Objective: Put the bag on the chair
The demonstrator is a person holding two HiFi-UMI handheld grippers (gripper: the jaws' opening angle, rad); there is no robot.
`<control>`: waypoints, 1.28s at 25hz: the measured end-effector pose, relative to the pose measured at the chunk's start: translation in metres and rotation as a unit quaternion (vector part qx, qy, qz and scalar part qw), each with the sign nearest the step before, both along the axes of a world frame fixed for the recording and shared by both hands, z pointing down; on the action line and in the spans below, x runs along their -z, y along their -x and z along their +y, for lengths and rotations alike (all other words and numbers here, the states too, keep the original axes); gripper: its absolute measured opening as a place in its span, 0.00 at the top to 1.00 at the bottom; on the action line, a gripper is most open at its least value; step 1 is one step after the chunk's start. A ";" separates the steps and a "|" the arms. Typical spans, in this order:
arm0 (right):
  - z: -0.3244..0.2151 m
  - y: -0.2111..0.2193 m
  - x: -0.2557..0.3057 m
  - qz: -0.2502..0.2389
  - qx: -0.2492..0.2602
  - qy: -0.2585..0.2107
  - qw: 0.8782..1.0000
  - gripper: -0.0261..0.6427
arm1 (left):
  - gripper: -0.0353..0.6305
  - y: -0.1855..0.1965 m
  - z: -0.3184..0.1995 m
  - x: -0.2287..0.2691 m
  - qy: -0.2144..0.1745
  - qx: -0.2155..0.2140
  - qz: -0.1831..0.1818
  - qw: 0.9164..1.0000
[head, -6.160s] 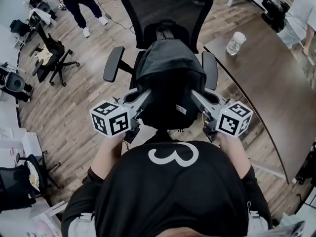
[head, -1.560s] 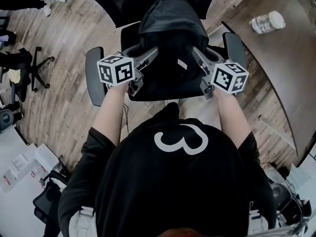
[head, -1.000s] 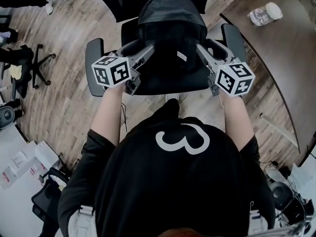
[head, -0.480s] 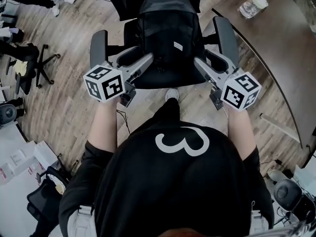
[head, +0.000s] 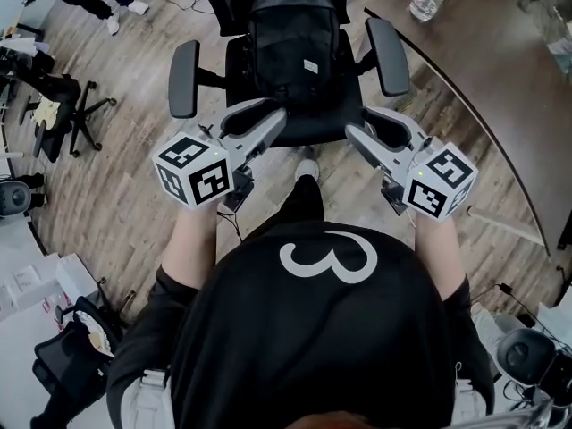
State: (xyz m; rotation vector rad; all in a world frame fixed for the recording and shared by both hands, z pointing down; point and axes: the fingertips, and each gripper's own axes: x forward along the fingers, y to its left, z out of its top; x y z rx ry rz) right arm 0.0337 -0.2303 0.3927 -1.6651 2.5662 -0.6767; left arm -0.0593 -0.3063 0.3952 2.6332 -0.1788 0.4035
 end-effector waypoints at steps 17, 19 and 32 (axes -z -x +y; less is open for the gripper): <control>0.134 0.076 0.061 -0.033 0.058 -0.058 0.996 0.92 | 0.92 0.036 0.173 0.063 -0.058 -0.043 0.046 0.996; 0.140 0.080 0.065 -0.031 0.062 -0.062 0.996 0.92 | 0.92 0.037 0.181 0.063 -0.065 -0.047 0.040 0.996; 0.154 0.095 0.068 -0.043 0.068 -0.062 0.995 0.92 | 0.92 0.048 0.201 0.083 -0.092 -0.046 0.045 0.994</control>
